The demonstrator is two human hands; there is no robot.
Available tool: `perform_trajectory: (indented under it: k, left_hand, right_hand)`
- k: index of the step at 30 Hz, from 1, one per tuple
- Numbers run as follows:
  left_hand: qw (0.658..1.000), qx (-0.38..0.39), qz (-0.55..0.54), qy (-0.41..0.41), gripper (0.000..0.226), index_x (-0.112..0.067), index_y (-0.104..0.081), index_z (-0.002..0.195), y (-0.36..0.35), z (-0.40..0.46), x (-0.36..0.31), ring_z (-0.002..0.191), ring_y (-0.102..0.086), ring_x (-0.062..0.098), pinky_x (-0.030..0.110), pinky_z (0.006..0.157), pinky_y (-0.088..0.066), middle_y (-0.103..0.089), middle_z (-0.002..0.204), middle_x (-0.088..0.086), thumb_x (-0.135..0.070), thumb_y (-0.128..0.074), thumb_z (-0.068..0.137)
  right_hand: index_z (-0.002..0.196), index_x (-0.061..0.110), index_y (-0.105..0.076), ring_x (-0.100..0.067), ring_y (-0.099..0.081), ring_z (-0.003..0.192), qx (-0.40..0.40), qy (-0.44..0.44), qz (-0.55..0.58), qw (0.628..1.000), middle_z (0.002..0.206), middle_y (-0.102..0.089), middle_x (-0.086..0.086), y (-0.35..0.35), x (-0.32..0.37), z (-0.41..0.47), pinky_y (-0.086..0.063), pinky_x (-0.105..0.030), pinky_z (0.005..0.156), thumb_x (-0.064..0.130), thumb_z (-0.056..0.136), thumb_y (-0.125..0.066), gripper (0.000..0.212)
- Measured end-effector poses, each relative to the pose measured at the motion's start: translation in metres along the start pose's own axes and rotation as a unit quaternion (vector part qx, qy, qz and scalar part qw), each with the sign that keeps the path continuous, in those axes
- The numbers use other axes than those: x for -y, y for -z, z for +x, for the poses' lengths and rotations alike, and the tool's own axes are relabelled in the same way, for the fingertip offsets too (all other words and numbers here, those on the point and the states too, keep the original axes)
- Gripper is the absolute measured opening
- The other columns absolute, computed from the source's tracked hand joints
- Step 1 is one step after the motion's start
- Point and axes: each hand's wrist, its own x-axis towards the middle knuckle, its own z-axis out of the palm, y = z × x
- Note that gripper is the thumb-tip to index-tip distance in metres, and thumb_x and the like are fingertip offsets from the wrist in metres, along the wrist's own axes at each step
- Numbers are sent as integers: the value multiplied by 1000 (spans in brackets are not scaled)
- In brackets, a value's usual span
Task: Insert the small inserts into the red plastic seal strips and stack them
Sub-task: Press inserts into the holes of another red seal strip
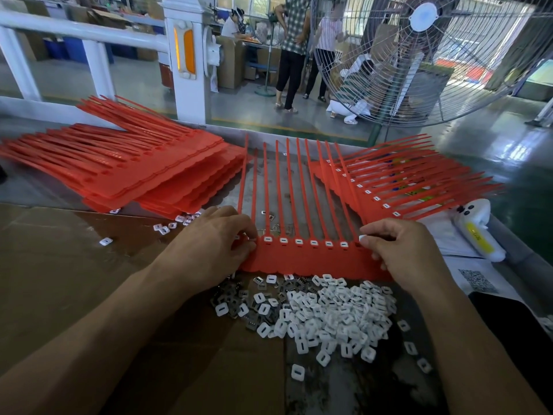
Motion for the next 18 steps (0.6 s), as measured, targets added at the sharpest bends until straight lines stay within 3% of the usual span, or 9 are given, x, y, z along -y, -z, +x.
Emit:
perform_trajectory:
  k: [4, 8, 11, 14, 18]
  left_hand:
    - [1000, -1, 0, -1, 21, -36, -65, 116, -1, 0, 1, 115, -47, 9, 33, 102, -43, -56, 117, -14, -41, -60, 96]
    - [1000, -3, -1, 0, 21, -36, -65, 115, -1, 1, 1, 114, -47, 8, 30, 100, -42, -56, 116, -15, -42, -61, 96]
    - [1000, -4, -3, 1, 21, -36, -65, 116, -1, 1, 1, 114, -46, 8, 28, 99, -40, -56, 115, -15, -42, -61, 96]
    - [1000, -3, -1, 0, 22, -36, -65, 116, -1, 1, 2, 113, -46, 8, 27, 98, -40, -56, 115, -15, -42, -61, 96]
    - [1000, -4, -4, 0, 21, -36, -66, 116, -1, 1, 1, 113, -46, 8, 28, 99, -39, -57, 115, -15, -41, -61, 96]
  right_hand:
    - [97, 26, -81, -9, -67, 87, 9, 0, -31, 999, 93, -74, 11, 0, 1, 0, -50, -29, 80, 17, 89, -80, 12]
    - [96, 28, -81, 3, -63, 90, 21, 4, -50, 999, 93, -71, 20, -1, 0, -1, -41, -15, 71, 15, 89, -79, 14]
    - [96, 28, -81, 6, -61, 89, 27, -6, -36, 999, 92, -69, 22, -1, -2, -1, -40, -13, 72, 14, 90, -78, 16]
    - [98, 30, -81, 2, -61, 87, 25, -11, -26, 999, 94, -71, 17, -1, -3, 0, -43, -18, 74, 16, 92, -76, 16]
    - [102, 30, -79, -12, -65, 90, -13, -23, -24, 999, 95, -71, 13, -1, -4, 2, -55, -36, 85, 18, 96, -69, 17]
